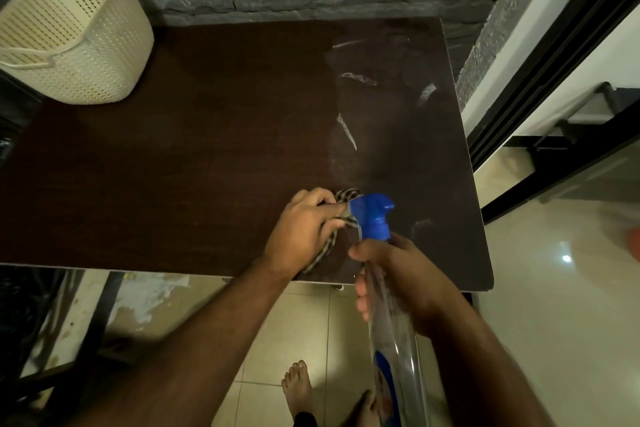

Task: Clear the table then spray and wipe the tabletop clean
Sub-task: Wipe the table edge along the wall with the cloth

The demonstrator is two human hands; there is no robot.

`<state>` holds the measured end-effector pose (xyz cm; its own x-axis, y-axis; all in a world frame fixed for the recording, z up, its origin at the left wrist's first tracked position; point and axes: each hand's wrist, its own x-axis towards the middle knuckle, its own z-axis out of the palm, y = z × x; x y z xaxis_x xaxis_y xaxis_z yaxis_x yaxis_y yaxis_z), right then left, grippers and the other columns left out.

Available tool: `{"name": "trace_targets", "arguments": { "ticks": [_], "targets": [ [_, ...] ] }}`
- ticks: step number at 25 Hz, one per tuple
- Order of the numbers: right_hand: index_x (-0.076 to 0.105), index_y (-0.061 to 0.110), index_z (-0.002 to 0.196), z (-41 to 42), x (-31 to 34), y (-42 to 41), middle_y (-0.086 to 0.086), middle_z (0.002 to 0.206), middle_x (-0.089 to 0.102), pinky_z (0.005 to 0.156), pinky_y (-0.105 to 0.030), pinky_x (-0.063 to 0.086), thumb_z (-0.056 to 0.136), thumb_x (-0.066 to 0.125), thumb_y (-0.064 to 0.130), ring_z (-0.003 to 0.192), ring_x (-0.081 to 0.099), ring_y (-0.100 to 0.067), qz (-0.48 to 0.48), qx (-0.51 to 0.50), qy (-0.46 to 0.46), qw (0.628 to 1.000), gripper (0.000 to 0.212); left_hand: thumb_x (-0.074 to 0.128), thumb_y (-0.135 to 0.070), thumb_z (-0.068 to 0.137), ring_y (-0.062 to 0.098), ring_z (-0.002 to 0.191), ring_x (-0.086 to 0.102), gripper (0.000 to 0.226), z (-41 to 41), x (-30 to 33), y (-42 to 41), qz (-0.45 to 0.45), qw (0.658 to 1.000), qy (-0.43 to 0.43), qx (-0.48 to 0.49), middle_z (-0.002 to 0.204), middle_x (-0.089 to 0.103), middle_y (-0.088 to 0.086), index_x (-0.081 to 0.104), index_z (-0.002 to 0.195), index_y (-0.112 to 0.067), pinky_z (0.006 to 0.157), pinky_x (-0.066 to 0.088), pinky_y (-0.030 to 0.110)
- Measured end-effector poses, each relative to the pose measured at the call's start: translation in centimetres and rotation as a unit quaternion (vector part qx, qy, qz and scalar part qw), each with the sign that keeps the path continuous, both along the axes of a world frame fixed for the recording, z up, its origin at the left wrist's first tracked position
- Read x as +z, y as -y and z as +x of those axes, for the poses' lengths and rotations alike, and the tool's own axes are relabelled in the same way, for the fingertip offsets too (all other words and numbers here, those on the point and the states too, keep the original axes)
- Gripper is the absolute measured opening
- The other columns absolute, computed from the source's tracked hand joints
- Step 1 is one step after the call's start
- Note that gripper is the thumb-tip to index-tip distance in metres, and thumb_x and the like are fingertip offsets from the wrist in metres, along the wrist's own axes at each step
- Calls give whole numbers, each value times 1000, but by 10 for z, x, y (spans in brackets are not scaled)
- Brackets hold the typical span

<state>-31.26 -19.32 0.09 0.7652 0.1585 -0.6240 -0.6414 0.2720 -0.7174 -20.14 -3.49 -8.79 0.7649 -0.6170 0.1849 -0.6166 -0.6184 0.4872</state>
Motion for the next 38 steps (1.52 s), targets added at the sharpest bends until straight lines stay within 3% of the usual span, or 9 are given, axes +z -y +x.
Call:
{"name": "trace_targets", "arguments": {
  "ticks": [3, 6, 13, 18, 27, 31, 38],
  "targets": [
    [52, 13, 112, 14, 1, 10, -11, 68, 60, 53, -33, 52, 85, 64, 20, 56, 58, -23, 11, -15, 1, 1000, 30, 69, -19, 84, 24, 91, 54, 23, 47, 6, 7, 11, 997, 16, 79, 101, 61, 4, 72, 107, -16, 81, 46, 33],
    [52, 18, 112, 37, 1, 22, -8, 66, 63, 54, -33, 54, 85, 65, 24, 58, 62, -23, -6, -23, -5, 1000, 30, 68, -21, 86, 22, 95, 54, 27, 81, 8, 20, 19, 991, 5, 136, 101, 60, 2, 70, 111, -14, 85, 45, 31],
    [50, 22, 115, 90, 7, 32, -9, 67, 68, 58, -38, 54, 82, 66, 34, 61, 67, -28, -48, -8, 12, 999, 38, 67, -23, 87, 17, 97, 51, 29, 124, 5, 26, 5, 988, 1, 156, 102, 57, -2, 69, 115, -14, 84, 44, 27],
    [49, 20, 114, 139, 10, 36, -12, 66, 66, 57, -39, 53, 80, 67, 34, 60, 65, -30, -41, -11, 0, 999, 42, 65, -25, 89, 20, 99, 52, 30, 184, 1, 35, 16, 987, -3, 161, 105, 57, 0, 68, 116, -13, 86, 47, 35],
    [49, 7, 112, 283, 6, 40, -18, 66, 53, 48, -34, 48, 86, 61, 20, 49, 55, -28, -46, -59, -22, 997, 31, 65, -28, 89, 20, 99, 53, 28, 354, -9, 68, -3, 989, -8, 150, 104, 56, -1, 69, 114, -16, 85, 47, 32],
    [46, 13, 118, 325, 4, 54, -19, 68, 56, 52, -37, 49, 86, 61, 24, 51, 57, -29, -68, -71, -21, 995, 37, 65, -30, 88, 19, 98, 53, 26, 413, -12, 89, -3, 987, 6, 163, 102, 57, -1, 69, 110, -16, 82, 46, 30],
    [49, 10, 117, 366, 10, 82, -13, 71, 59, 48, -32, 52, 85, 62, 24, 53, 59, -23, -83, -90, -2, 992, 37, 60, -31, 91, 21, 97, 54, 28, 445, -14, 105, 9, 987, 35, 155, 102, 58, 2, 67, 112, -15, 80, 49, 33]
  ]
}}
